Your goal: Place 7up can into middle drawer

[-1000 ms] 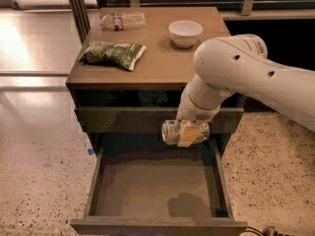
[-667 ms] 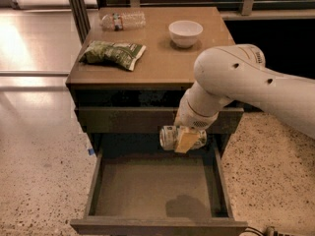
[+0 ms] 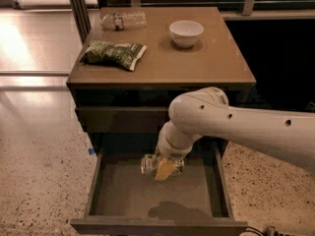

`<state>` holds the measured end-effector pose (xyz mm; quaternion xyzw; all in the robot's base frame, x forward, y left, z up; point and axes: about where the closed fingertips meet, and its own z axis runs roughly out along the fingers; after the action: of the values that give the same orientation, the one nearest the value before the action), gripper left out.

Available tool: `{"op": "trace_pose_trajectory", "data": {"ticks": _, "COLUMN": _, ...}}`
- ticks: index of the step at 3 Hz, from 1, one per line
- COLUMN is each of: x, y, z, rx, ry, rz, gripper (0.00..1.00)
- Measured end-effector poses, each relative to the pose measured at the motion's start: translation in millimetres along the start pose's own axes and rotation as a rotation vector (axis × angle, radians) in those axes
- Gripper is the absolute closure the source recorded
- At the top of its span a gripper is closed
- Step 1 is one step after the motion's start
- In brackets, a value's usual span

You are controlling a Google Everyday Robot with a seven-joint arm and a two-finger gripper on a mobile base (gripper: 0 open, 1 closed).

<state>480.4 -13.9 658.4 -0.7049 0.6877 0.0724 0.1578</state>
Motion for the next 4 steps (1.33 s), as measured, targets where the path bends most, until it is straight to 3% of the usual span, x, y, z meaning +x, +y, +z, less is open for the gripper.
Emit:
{"op": "trace_pose_trajectory", "data": {"ticks": 1, "x": -15, "y": 26, "z": 51, "rx": -0.031, "ry": 0.024, "rz": 0.016, "gripper": 1.00}}
{"op": "trace_pose_trajectory", "data": {"ticks": 2, "x": -15, "y": 26, "z": 52, "rx": -0.032, "ry": 0.024, "rz": 0.017, "gripper": 1.00}}
{"op": "trace_pose_trajectory", "data": {"ticks": 4, "x": 30, "y": 33, "z": 113, "rx": -0.089, "ry": 0.025, "rz": 0.141, "gripper": 1.00}}
